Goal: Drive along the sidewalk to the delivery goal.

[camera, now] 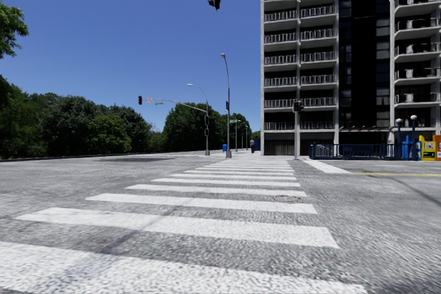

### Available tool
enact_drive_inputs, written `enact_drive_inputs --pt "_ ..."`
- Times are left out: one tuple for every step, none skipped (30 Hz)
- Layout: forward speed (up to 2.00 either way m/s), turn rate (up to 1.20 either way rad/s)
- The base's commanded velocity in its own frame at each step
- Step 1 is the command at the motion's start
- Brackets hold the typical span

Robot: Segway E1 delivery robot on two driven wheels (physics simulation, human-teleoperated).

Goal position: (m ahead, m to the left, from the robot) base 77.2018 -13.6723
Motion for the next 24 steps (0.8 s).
enact_drive_inputs --pt "1.21 0.00" --pt "1.21 0.00" --pt "1.21 0.00" --pt "1.21 0.00" --pt "1.21 0.00" --pt "1.21 0.00" --pt "1.21 0.00" --pt "1.21 0.00" --pt "1.21 0.00" --pt "1.21 0.00" --pt "1.21 0.00" --pt "1.21 0.00" --pt "1.21 0.00" --pt "1.21 0.00" --pt "1.21 0.00" --pt "1.21 0.00" --pt "1.21 0.00" --pt "1.21 0.00" --pt "1.21 0.00" --pt "1.21 0.00" --pt "1.21 0.00" --pt "1.21 0.00" --pt "1.21 0.00" --pt "1.21 0.00"
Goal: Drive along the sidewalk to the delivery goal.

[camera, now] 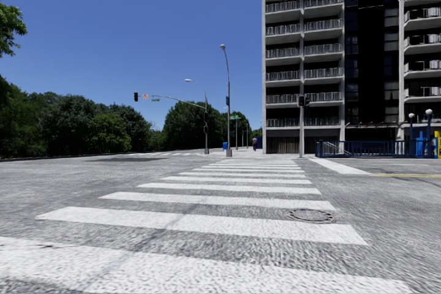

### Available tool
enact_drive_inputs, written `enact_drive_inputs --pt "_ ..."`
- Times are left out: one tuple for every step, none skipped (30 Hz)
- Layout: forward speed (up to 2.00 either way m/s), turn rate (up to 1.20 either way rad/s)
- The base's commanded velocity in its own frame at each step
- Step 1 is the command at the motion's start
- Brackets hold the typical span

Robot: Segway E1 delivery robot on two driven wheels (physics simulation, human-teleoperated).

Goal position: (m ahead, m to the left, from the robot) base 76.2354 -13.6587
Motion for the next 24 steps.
enact_drive_inputs --pt "1.21 0.00" --pt "1.21 0.00" --pt "1.21 0.00" --pt "1.21 0.00" --pt "1.21 0.00" --pt "1.21 0.00" --pt "1.21 0.00" --pt "1.21 0.00" --pt "1.21 0.00" --pt "1.21 0.00" --pt "1.21 0.00" --pt "1.21 0.00" --pt "1.21 0.00" --pt "1.21 0.00" --pt "1.21 0.00" --pt "1.21 0.00" --pt "1.21 0.00" --pt "1.21 0.00" --pt "1.21 0.00" --pt "1.21 0.00" --pt "1.21 0.00" --pt "1.21 0.00" --pt "1.21 0.00" --pt "1.21 0.00"
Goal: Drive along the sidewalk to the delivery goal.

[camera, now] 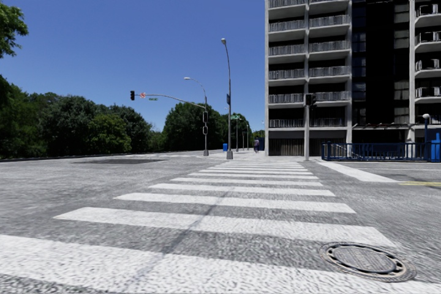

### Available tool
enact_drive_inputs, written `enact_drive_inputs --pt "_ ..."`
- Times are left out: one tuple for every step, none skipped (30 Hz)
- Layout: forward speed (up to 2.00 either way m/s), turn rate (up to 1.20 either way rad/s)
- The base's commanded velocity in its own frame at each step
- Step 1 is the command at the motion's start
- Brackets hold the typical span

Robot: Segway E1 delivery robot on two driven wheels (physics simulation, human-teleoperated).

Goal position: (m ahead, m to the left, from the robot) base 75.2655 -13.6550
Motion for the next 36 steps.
enact_drive_inputs --pt "1.21 0.00" --pt "1.21 0.00" --pt "1.21 0.00" --pt "1.21 0.00" --pt "1.21 0.00" --pt "1.21 0.00" --pt "1.21 0.00" --pt "1.21 0.00" --pt "1.21 0.00" --pt "1.21 0.00" --pt "1.21 0.00" --pt "1.21 0.00" --pt "1.21 0.00" --pt "1.21 0.00" --pt "1.21 0.00" --pt "1.21 0.00" --pt "1.21 0.00" --pt "1.21 0.00" --pt "1.21 0.00" --pt "1.21 0.00" --pt "1.21 0.00" --pt "1.21 0.00" --pt "1.21 0.00" --pt "1.21 0.00" --pt "1.21 0.00" --pt "1.21 0.00" --pt "1.21 0.00" --pt "1.21 -0.23" --pt "1.21 -0.57" --pt "1.21 -0.57" --pt "1.21 -0.81" --pt "1.21 -0.95" --pt "1.21 -0.99" --pt "1.21 -1.00" --pt "1.21 -0.91" --pt "1.21 -0.91"
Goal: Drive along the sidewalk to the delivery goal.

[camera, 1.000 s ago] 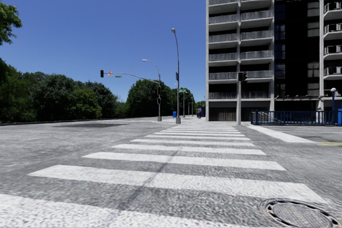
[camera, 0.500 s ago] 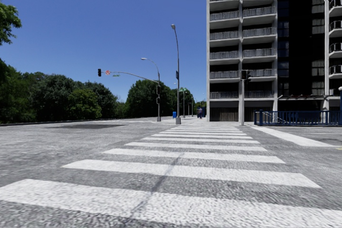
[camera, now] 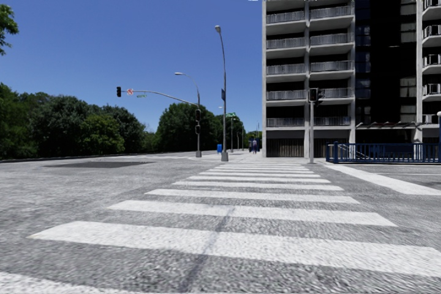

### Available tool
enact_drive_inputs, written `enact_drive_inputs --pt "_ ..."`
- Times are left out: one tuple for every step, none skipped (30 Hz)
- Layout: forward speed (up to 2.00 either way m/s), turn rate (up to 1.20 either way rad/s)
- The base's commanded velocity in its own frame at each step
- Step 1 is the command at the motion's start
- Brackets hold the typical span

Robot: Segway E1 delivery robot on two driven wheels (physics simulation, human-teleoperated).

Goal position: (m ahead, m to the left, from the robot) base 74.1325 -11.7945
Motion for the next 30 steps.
enact_drive_inputs --pt "1.21 -0.07" --pt "1.21 -0.01" --pt "1.21 0.00" --pt "1.21 0.00" --pt "1.21 0.00" --pt "1.21 0.00" --pt "1.21 0.00" --pt "1.21 0.00" --pt "1.21 0.00" --pt "1.21 0.00" --pt "1.21 0.00" --pt "1.21 0.00" --pt "1.21 0.00" --pt "1.21 0.00" --pt "1.21 0.00" --pt "1.21 -0.52" --pt "1.21 -1.01" --pt "1.21 -1.20" --pt "1.21 -1.20" --pt "1.21 -1.20" --pt "1.21 -1.20" --pt "1.21 -1.20" --pt "1.21 -0.75" --pt "1.21 -0.04" --pt "1.21 -0.04" --pt "1.21 0.00" --pt "1.27 0.00" --pt "1.29 0.00" --pt "1.29 0.00" --pt "1.30 0.00"
